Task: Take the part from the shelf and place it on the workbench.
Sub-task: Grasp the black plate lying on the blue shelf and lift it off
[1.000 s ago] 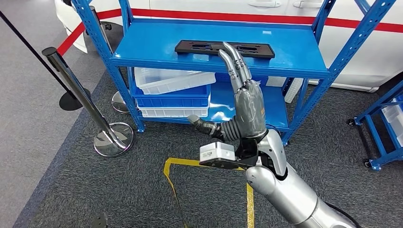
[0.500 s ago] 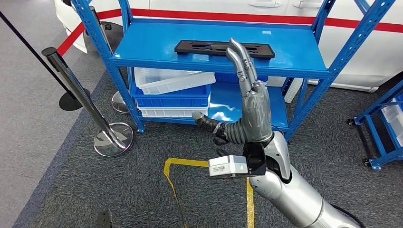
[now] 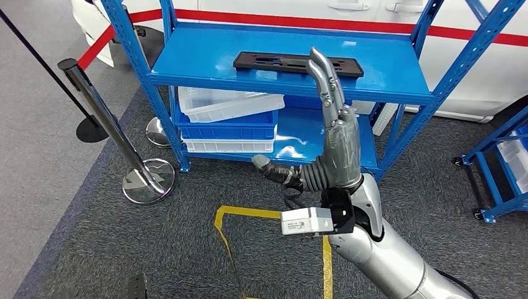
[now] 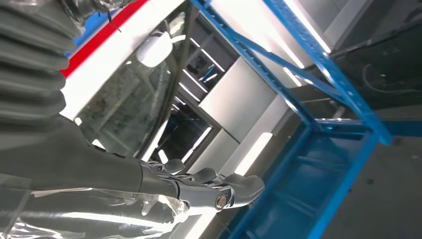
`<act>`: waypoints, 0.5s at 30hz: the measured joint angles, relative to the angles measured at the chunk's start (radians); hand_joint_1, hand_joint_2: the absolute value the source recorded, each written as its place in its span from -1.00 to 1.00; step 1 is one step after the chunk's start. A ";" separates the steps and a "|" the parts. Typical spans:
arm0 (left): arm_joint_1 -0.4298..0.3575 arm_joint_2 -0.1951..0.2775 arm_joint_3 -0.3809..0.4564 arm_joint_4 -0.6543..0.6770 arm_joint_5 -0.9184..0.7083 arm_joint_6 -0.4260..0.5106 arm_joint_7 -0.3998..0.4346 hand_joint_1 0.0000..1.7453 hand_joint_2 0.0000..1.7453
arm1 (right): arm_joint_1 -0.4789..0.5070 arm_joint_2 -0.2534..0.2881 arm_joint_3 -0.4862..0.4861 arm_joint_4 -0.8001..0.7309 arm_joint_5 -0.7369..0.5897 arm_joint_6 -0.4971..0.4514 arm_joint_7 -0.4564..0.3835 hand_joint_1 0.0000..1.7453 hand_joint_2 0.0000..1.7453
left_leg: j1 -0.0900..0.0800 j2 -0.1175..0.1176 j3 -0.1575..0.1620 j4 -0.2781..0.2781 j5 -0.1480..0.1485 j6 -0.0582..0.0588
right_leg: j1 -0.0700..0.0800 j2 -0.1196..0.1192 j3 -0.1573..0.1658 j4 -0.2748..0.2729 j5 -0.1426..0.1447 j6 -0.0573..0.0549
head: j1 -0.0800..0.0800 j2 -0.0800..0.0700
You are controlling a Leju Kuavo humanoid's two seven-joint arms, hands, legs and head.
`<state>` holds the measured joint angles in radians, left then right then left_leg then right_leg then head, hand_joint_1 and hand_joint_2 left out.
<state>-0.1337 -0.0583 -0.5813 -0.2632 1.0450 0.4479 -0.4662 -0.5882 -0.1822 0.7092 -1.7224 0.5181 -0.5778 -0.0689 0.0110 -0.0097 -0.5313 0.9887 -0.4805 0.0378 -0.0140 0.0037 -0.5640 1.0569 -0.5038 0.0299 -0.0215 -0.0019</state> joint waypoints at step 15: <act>-0.007 0.000 -0.010 0.000 0.000 0.011 0.010 -1.00 -1.00 | 0.009 -0.009 0.000 -0.007 -0.010 -0.001 -0.005 -1.00 -1.00 | 0.013 -0.002 -0.017 0.052 -0.046 -0.049 | -0.010 0.003 -0.050 -0.013 0.066 -0.026 | 0.000 0.000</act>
<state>-0.1409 -0.0580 -0.5911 -0.2632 1.0452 0.4585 -0.4560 -0.5791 -0.1913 0.7095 -1.7290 0.5080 -0.5784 -0.0741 0.0240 -0.0116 -0.5485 1.0406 -0.5268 -0.0116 -0.0237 0.0062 -0.6144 1.0440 -0.4376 0.0039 -0.0219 -0.0019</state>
